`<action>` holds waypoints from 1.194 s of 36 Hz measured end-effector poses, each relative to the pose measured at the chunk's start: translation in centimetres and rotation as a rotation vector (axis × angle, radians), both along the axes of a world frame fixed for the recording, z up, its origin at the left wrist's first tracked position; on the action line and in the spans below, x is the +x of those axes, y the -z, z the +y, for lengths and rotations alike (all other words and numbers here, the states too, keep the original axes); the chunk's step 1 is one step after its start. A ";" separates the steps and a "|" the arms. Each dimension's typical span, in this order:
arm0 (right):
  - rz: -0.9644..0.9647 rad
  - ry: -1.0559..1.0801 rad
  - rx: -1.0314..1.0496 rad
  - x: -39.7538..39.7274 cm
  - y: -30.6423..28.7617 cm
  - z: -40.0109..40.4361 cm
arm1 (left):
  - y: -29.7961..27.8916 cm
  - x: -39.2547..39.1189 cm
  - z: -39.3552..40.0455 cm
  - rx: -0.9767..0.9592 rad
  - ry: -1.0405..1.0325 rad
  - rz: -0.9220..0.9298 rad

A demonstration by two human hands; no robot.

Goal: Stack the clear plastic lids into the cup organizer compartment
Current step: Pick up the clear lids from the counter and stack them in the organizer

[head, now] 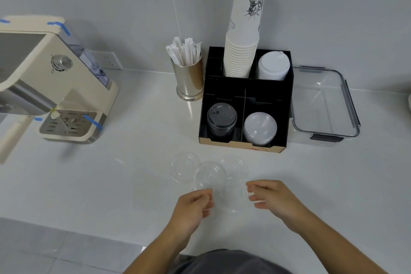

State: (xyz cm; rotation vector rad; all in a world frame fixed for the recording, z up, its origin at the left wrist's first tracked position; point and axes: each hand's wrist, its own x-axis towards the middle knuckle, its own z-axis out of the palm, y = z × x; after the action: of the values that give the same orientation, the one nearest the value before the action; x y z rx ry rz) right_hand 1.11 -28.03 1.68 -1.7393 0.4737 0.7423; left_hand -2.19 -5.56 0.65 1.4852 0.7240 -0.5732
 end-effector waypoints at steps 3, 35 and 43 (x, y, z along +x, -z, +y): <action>-0.037 0.030 0.015 0.3 -1.3 -0.5 | -0.7 0.6 -0.4 0.000 0.018 -0.032; -0.182 0.525 0.179 5.5 -4.1 -3.1 | -6.3 16.3 -8.8 0.359 0.528 -0.498; -0.116 0.648 0.288 7.1 -2.2 -3.1 | -6.4 19.7 -10.6 0.651 0.936 -0.591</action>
State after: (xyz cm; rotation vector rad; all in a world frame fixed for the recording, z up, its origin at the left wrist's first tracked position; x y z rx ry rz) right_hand 8.23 -31.16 3.86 -1.2419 0.7586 0.2269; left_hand 17.49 -16.21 7.05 2.4614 -0.3479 -0.5471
